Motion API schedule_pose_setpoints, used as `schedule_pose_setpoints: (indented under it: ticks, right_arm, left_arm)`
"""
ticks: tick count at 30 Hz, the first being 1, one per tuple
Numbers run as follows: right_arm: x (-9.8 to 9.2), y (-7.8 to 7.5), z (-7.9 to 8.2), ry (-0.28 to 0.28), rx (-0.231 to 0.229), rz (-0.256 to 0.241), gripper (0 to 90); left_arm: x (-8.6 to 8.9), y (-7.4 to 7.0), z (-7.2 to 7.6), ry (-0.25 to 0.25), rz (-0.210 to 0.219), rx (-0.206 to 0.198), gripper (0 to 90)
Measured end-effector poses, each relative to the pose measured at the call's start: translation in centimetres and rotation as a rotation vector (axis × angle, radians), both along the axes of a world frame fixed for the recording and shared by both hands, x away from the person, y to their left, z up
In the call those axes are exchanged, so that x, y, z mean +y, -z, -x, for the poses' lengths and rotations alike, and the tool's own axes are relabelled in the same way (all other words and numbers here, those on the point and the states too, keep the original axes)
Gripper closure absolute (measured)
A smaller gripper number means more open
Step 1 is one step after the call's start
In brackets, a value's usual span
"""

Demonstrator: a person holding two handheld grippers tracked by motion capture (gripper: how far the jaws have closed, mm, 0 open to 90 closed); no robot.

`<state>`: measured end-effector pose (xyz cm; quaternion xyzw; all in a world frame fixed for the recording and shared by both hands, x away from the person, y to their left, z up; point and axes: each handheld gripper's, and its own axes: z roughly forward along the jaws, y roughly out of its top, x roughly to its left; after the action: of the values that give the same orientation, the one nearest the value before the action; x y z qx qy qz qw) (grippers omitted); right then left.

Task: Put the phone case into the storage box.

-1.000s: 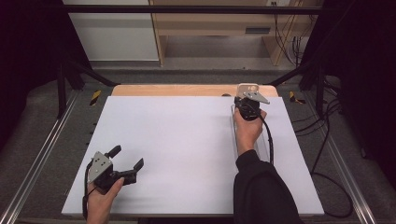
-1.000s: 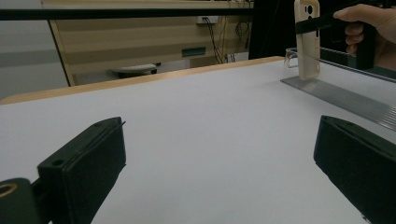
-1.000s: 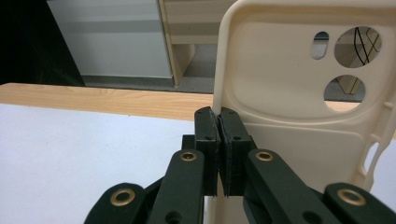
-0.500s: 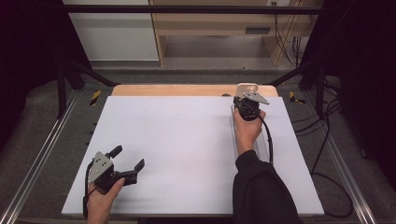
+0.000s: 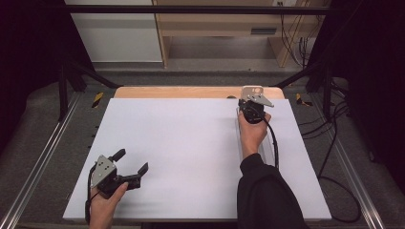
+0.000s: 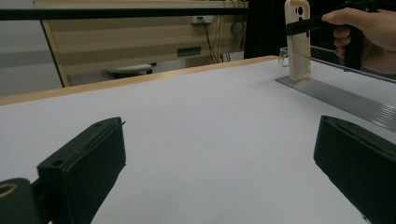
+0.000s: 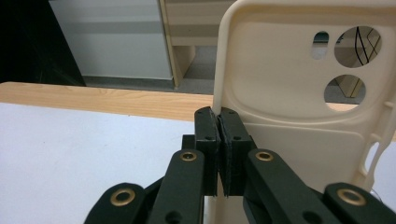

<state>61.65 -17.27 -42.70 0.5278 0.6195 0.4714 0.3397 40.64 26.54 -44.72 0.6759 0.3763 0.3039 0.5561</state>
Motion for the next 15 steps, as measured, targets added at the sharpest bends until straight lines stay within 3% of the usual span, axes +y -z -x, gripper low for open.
schedule_pose_setpoints:
  ticks: [15]
  right_arm:
    - [0.04,0.35,-0.17,-0.001,0.007,0.004,87.4]
  left_arm:
    - [-0.1,0.03,0.01,0.008,-0.003,0.0,1.7]
